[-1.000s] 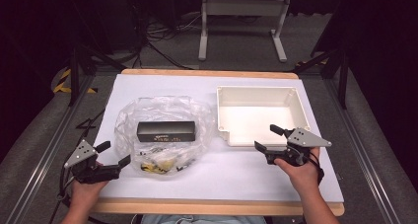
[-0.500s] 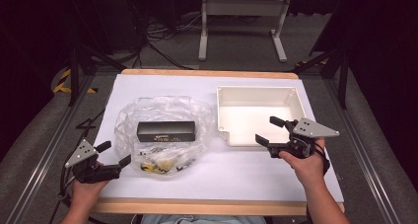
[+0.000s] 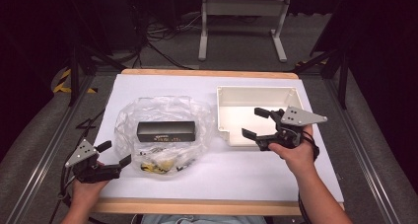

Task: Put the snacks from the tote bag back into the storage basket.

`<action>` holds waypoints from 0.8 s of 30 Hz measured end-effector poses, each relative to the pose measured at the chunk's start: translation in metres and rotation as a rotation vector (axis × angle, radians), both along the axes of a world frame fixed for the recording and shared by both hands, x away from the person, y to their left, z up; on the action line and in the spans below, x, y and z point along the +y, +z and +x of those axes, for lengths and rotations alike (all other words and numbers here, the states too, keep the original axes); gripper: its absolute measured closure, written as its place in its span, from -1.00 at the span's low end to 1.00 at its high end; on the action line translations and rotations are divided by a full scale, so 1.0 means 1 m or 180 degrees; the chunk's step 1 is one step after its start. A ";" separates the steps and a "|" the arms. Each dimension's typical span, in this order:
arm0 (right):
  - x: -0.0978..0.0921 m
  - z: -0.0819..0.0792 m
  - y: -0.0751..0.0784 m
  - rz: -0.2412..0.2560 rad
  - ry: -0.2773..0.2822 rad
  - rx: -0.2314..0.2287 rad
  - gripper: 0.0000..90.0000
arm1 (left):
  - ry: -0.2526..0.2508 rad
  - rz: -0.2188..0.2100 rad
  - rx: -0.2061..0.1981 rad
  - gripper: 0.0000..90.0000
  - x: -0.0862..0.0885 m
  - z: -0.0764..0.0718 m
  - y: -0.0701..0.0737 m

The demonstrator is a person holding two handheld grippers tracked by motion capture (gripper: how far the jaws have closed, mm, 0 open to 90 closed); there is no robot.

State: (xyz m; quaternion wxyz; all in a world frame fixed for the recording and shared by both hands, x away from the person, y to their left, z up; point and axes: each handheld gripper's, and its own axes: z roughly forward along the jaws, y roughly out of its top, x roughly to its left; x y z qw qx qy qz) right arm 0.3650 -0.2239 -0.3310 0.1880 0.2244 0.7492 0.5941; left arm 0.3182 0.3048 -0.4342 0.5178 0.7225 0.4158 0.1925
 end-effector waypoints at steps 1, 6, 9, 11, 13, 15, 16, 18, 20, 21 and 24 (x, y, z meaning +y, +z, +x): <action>0.006 0.003 0.002 -0.0013 0.0028 -0.0008 -0.60 | 0.0002 0.0005 0.0002 -0.87 0.000 0.000 0.000; 0.029 0.017 0.011 -0.0083 0.0154 -0.0053 -0.61 | -0.0001 0.0006 -0.0001 -0.87 0.001 0.000 0.000; 0.042 0.025 0.014 -0.0102 0.0216 -0.0058 -0.63 | -0.0008 0.0016 0.0002 -0.87 0.001 0.000 0.000; 0.046 0.028 0.014 -0.0100 0.0235 -0.0054 -0.63 | -0.0005 0.0011 0.0004 -0.87 0.001 0.000 0.000; 0.056 0.034 0.016 -0.0101 0.0276 -0.0048 -0.64 | 0.0006 0.0028 0.0011 -0.86 0.000 0.001 0.000; 0.064 0.039 0.017 -0.0096 0.0333 -0.0042 -0.66 | 0.0011 0.0051 0.0016 -0.86 0.000 0.002 0.000; 0.069 0.042 0.019 -0.0098 0.0370 -0.0048 -0.66 | 0.0010 0.0052 0.0016 -0.86 0.000 0.002 0.000; 0.078 0.048 0.021 -0.0129 0.0429 -0.0056 -0.66 | 0.0010 0.0047 0.0008 -0.85 -0.001 0.002 0.000; 0.086 0.052 0.024 -0.0147 0.0479 -0.0062 -0.68 | 0.0006 0.0048 0.0003 -0.85 -0.001 0.002 0.000; 0.089 0.054 0.025 -0.0156 0.0512 -0.0063 -0.70 | 0.0004 0.0041 0.0005 -0.85 -0.001 0.002 0.000; 0.101 0.060 0.029 -0.0178 0.0600 -0.0079 -0.72 | 0.0006 0.0050 0.0004 -0.85 -0.001 0.003 0.000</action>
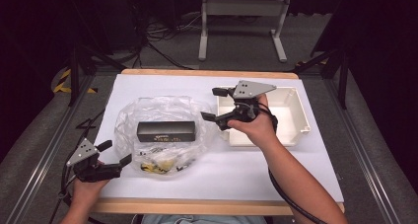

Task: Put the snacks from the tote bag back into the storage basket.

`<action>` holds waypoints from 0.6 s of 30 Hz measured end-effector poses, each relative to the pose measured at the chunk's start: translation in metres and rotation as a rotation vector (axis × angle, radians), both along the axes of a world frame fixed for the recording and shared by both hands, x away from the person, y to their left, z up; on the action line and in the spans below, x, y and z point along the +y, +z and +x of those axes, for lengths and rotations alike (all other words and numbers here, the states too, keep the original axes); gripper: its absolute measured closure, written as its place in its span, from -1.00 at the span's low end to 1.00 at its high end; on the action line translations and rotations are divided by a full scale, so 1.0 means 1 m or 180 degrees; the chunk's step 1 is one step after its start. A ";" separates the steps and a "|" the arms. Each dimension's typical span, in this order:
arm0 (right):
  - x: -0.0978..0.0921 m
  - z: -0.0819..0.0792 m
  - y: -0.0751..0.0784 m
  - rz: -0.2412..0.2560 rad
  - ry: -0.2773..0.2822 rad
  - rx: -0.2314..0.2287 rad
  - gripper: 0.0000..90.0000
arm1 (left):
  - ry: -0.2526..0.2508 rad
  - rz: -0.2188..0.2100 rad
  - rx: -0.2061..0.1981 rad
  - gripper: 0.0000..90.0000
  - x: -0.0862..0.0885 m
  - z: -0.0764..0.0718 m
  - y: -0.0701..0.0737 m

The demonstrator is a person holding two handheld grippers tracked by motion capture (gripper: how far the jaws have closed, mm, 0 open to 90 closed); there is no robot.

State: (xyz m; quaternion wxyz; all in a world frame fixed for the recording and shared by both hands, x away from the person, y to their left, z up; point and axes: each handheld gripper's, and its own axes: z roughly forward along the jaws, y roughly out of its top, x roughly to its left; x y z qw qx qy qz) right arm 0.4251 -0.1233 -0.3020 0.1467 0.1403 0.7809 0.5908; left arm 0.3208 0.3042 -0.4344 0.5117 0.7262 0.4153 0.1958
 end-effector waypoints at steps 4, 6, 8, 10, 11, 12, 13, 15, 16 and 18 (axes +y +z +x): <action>0.009 0.005 0.002 -0.0055 0.0056 -0.0001 -0.77 | 0.0026 0.0027 0.0011 -0.83 -0.001 0.001 -0.001; 0.016 0.008 0.001 -0.0041 0.0077 0.0045 -0.83 | 0.0027 0.0027 0.0024 -0.83 -0.001 0.002 -0.001; 0.023 0.012 -0.001 -0.0023 0.0106 0.0076 -0.86 | 0.0036 0.0027 0.0027 -0.83 0.000 0.002 -0.001; 0.032 0.017 -0.004 0.0007 0.0091 0.0108 -0.86 | 0.0040 0.0027 0.0029 -0.83 0.000 0.002 -0.001; 0.037 0.019 -0.005 -0.0027 0.0093 0.0131 -0.86 | 0.0043 0.0027 0.0030 -0.83 0.000 0.002 -0.001; 0.041 0.020 -0.007 -0.0050 0.0097 0.0125 -0.86 | 0.0046 0.0030 0.0028 -0.83 0.000 0.002 -0.001; 0.044 0.021 -0.008 -0.0072 0.0106 0.0135 -0.86 | 0.0047 0.0031 0.0025 -0.83 0.000 0.002 -0.001; 0.051 0.024 -0.010 -0.0119 0.0160 0.0119 -0.85 | 0.0049 0.0033 0.0020 -0.83 0.000 0.002 0.000; 0.055 0.025 -0.011 -0.0147 0.0178 0.0117 -0.83 | 0.0047 0.0033 0.0022 -0.82 0.000 0.002 0.000; 0.061 0.028 -0.012 -0.0185 0.0234 0.0106 -0.81 | 0.0045 0.0030 0.0026 -0.83 0.001 0.002 -0.001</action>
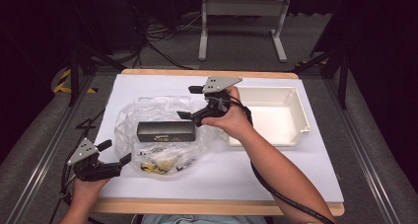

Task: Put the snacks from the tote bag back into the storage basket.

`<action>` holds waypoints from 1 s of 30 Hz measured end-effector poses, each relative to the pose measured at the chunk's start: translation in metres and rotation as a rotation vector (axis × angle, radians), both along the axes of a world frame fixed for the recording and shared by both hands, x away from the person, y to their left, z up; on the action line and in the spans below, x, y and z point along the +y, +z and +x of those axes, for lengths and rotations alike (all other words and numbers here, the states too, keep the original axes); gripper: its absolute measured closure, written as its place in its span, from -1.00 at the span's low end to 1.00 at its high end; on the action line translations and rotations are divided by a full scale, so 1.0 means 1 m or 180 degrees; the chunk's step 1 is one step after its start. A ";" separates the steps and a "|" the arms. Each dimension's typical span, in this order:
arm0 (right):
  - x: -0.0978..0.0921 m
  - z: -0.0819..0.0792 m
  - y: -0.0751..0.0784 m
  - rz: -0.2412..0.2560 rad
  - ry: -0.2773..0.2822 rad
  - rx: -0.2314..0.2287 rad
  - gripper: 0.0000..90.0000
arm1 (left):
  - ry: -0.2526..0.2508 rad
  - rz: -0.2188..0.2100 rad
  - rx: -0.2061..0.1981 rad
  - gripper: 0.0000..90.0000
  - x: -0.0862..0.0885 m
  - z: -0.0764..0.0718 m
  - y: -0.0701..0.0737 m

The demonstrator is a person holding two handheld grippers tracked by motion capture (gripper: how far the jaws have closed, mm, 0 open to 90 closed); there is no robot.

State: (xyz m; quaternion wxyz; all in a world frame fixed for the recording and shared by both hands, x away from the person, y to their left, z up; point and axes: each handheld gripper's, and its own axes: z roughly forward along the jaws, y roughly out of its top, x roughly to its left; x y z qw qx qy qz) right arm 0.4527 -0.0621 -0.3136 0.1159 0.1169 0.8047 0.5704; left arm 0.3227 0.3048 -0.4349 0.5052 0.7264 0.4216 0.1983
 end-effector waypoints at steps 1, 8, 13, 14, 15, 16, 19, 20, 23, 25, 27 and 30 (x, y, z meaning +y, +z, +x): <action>0.002 0.001 0.000 -0.0010 0.0013 -0.0006 -0.80 | 0.0000 0.0002 -0.0001 -0.82 0.000 0.000 0.000; 0.019 0.011 -0.010 -0.0209 0.0042 0.0082 -0.65 | -0.0002 -0.0015 -0.0013 -0.83 0.001 0.000 0.000; 0.025 0.016 -0.025 -0.0239 0.0011 0.0082 -0.54 | -0.0012 -0.0034 -0.0003 -0.83 0.001 0.001 0.000; 0.025 0.016 -0.025 -0.0239 0.0011 0.0082 -0.54 | -0.0008 -0.0039 -0.0007 -0.83 0.001 0.001 0.000; 0.026 0.018 -0.031 -0.0228 0.0031 0.0141 -0.49 | -0.0005 -0.0045 -0.0007 -0.83 0.001 0.001 0.000; 0.027 0.019 -0.034 -0.0233 0.0035 0.0150 -0.48 | -0.0005 -0.0045 -0.0007 -0.83 0.001 0.001 0.000; 0.030 0.020 -0.043 -0.0303 0.0057 0.0115 -0.47 | -0.0006 -0.0047 0.0003 -0.83 0.002 0.001 -0.001; 0.030 0.020 -0.043 -0.0303 0.0057 0.0115 -0.47 | -0.0006 -0.0047 0.0003 -0.83 0.002 0.001 -0.001; 0.034 0.022 -0.052 -0.0385 0.0084 0.0022 -0.48 | -0.0009 -0.0050 -0.0005 -0.83 0.001 0.001 0.000; 0.036 0.023 -0.058 -0.0455 0.0094 0.0048 -0.50 | -0.0007 -0.0052 -0.0005 -0.83 0.001 0.001 0.000; 0.039 0.024 -0.064 -0.0524 0.0129 0.0074 -0.52 | -0.0006 -0.0054 -0.0002 -0.83 0.001 0.001 0.000; 0.043 0.026 -0.075 -0.0627 0.0165 0.0220 -0.59 | -0.0014 -0.0048 0.0003 -0.83 0.001 0.001 -0.001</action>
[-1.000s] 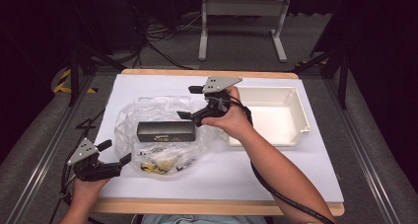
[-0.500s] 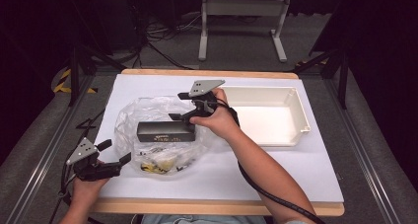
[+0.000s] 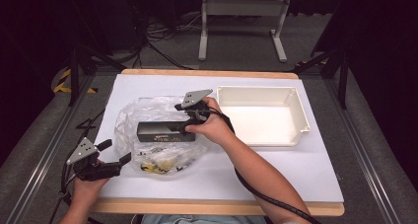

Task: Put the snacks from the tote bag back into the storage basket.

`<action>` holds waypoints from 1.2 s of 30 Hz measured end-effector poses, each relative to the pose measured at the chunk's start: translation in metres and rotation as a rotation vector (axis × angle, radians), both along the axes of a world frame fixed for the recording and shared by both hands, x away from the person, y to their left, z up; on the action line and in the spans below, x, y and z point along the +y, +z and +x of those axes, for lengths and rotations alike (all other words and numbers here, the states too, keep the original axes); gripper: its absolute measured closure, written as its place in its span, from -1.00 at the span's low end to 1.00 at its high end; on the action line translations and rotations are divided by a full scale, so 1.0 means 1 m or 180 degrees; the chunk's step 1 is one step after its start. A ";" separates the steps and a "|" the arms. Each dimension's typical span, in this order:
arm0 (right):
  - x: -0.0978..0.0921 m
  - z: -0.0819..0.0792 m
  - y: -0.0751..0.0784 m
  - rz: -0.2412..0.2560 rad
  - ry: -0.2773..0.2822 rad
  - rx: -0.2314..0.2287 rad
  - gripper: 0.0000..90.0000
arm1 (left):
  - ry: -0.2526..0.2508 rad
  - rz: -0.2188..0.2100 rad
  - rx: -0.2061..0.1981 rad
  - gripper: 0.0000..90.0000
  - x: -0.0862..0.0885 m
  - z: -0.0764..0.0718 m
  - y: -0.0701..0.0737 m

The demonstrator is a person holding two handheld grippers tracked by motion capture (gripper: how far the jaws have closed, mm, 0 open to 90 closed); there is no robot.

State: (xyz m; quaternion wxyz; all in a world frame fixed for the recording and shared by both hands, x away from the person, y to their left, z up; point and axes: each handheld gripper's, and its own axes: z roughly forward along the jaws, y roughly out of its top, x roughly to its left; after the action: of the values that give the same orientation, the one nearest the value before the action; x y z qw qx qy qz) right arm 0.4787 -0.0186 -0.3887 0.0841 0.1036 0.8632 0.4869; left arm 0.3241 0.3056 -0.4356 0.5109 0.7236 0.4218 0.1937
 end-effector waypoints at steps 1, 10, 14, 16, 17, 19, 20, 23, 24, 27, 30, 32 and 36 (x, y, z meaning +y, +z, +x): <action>0.001 0.001 -0.003 -0.0029 0.0002 0.0013 -0.61 | 0.0000 0.0000 0.0000 -0.83 0.000 0.000 0.000; 0.011 0.007 -0.018 -0.0210 0.0138 0.0141 -0.61 | 0.0001 -0.0003 -0.0005 -0.83 0.001 0.000 0.000; 0.013 0.010 -0.024 -0.0233 0.0156 0.0178 -0.61 | -0.0008 -0.0018 -0.0009 -0.83 0.001 0.000 0.000; 0.015 0.011 -0.027 -0.0217 0.0159 0.0213 -0.61 | -0.0006 -0.0013 -0.0004 -0.83 0.001 0.000 0.000; 0.015 0.011 -0.029 -0.0209 0.0166 0.0244 -0.61 | -0.0008 -0.0014 -0.0002 -0.83 0.001 0.000 0.000; 0.016 0.012 -0.032 -0.0199 0.0175 0.0273 -0.61 | -0.0008 -0.0016 -0.0003 -0.83 0.001 0.000 0.000; 0.016 0.013 -0.033 -0.0198 0.0187 0.0270 -0.61 | -0.0009 -0.0015 -0.0002 -0.83 0.001 0.000 0.000; 0.016 0.015 -0.034 -0.0168 0.0202 0.0274 -0.62 | -0.0011 -0.0018 0.0000 -0.83 0.001 0.000 0.000; 0.016 0.016 -0.035 -0.0158 0.0219 0.0275 -0.62 | -0.0012 -0.0016 0.0001 -0.83 0.001 0.000 0.000; 0.016 0.018 -0.037 -0.0148 0.0235 0.0297 -0.62 | -0.0013 -0.0015 0.0003 -0.83 0.001 0.000 0.000; 0.016 0.019 -0.038 -0.0158 0.0263 0.0302 -0.63 | -0.0012 -0.0016 0.0002 -0.83 0.001 0.000 0.000; 0.016 0.019 -0.039 -0.0190 0.0276 0.0290 -0.63 | -0.0010 -0.0016 0.0001 -0.83 0.001 0.000 0.000; 0.019 0.019 -0.044 -0.0306 0.0301 0.0292 -0.63 | 0.0008 0.0004 0.0009 -0.83 0.001 0.001 0.000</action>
State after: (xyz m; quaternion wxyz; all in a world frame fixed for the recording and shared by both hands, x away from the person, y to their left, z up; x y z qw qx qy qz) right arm 0.4976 0.0000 -0.4324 0.0263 0.0808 0.8925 0.4430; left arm 0.3247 0.3062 -0.4359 0.5095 0.7237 0.4232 0.1936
